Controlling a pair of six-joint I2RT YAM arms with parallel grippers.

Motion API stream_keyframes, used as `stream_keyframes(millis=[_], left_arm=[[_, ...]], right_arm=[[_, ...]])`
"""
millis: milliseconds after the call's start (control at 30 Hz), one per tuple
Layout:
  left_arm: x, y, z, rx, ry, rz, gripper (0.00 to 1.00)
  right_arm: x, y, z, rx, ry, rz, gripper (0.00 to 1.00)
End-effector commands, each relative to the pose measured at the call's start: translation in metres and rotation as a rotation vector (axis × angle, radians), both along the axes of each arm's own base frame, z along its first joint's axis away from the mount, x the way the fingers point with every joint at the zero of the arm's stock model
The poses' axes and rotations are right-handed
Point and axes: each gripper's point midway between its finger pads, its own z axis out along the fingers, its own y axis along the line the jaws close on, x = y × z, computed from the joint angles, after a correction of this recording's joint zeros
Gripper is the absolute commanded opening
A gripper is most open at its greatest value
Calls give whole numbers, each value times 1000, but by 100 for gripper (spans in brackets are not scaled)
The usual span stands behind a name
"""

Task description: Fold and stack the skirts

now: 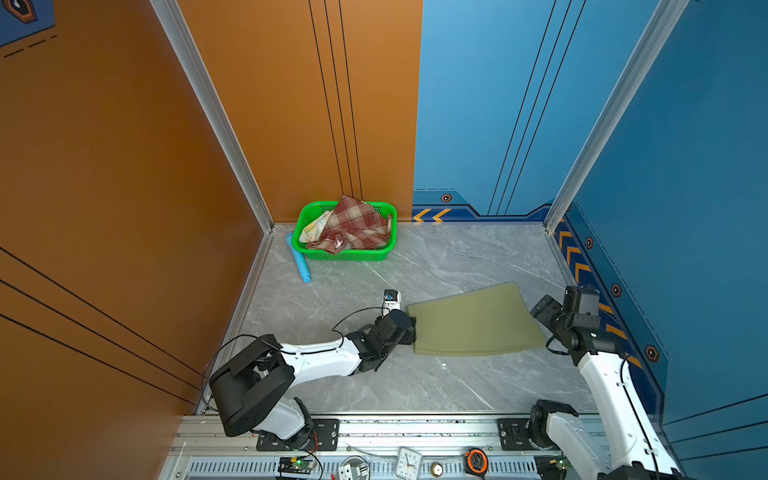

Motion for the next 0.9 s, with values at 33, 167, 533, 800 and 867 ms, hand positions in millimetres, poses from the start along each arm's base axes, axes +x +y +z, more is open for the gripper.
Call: stream_keyframes(millis=[33,167,533,800,867], left_arm=[[-4,0,9,-19,24,18,65],[-9,-6,2,13,100,-12,63],[-19,-15,-34,-4,390,-80,72],[-17,-19,-46,-110,516,-85,71],[-15,-19,-46,-111,528,-85,71]], right_arm=[[5,20,-20,68,108,61,88],[18,32,-30,57,168,125,88],[54,41,-44,27,251,206,89],[77,43,-36,25,207,224,90],[82,45,-31,29,178,221,90]])
